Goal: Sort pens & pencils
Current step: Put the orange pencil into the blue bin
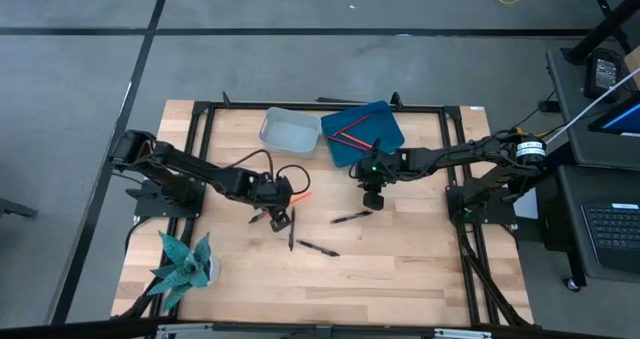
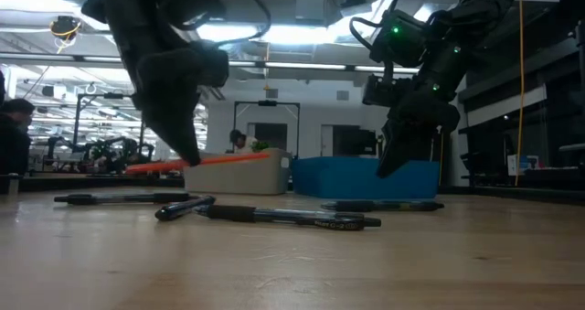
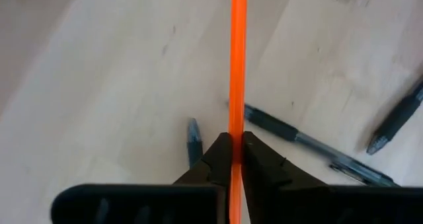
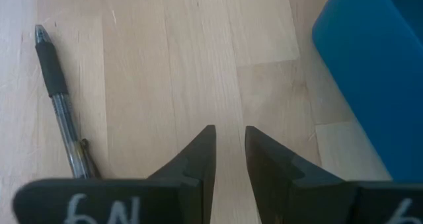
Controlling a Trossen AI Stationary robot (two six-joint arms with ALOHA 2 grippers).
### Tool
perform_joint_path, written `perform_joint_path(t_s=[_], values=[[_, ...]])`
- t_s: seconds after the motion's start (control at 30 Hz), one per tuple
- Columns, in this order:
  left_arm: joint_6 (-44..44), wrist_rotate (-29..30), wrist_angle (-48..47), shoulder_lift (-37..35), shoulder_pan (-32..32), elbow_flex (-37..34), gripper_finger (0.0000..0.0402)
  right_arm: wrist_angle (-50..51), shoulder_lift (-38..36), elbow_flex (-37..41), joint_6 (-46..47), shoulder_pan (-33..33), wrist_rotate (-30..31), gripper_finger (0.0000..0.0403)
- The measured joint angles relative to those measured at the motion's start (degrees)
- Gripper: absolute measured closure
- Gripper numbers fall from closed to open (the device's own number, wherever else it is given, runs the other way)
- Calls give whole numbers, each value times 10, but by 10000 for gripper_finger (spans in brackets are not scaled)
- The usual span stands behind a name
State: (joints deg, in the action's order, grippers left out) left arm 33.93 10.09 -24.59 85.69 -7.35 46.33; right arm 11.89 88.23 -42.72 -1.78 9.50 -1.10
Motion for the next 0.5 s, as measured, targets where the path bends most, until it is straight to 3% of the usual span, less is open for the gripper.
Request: perform_joint_path(t_s=[0.5], values=[[-121, 85, 50, -98, 20, 1, 385, -4, 0, 0, -29, 0, 0, 320]])
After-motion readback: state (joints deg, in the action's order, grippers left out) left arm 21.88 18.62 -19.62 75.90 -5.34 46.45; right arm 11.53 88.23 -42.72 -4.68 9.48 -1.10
